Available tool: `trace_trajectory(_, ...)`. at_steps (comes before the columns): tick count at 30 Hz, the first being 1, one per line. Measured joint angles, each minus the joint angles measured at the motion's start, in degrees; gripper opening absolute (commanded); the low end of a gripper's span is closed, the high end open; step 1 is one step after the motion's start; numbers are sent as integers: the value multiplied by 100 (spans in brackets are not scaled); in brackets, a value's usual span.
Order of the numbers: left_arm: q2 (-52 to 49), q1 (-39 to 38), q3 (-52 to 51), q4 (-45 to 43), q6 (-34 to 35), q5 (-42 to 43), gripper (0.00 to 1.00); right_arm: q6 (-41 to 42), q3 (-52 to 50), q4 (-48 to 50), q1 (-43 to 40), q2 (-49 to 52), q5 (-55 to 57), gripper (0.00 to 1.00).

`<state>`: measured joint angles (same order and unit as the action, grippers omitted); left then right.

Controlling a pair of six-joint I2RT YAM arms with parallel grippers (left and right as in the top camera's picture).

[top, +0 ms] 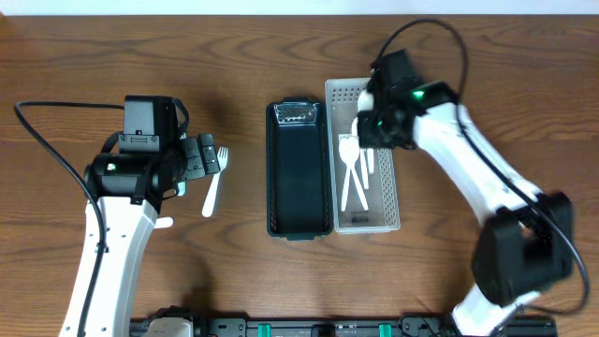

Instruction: Pack container

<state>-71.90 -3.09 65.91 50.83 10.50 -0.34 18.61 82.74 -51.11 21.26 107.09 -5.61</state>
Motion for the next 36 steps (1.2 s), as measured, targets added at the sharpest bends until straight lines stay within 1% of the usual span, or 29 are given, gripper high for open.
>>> trace_trajectory(2,0,0,2,0,0,-2,98,20,-35,-11,68,195,4,31)
trace_trajectory(6,0,0,2,94,-11,-2,98,-87,-50,20,155,273,2,45)
trace_trajectory(10,0,0,2,179,-205,0,98,-157,170,-122,162,262,7,48)
trace_trajectory(14,-2,0,140,275,-367,0,98,-280,859,-623,72,151,81,49)
trace_trajectory(16,-13,0,315,273,-439,-2,98,-323,1307,-874,-70,-50,212,60)
trace_trajectory(18,-92,0,505,271,-527,-2,98,-369,1672,-1067,-271,-330,361,64)
trace_trajectory(22,-518,0,688,243,-754,0,98,-404,2118,-1279,-761,-1005,586,66)
trace_trajectory(26,-1397,0,686,85,-920,-2,98,-415,2243,-1504,-1318,-1617,737,66)
trace_trajectory(30,-2221,0,686,-254,-973,-2,98,-415,2245,-1786,-1694,-1762,782,66)
trace_trajectory(36,-2920,0,686,-417,-1290,0,98,-417,2243,-2031,-1912,-1731,800,66)
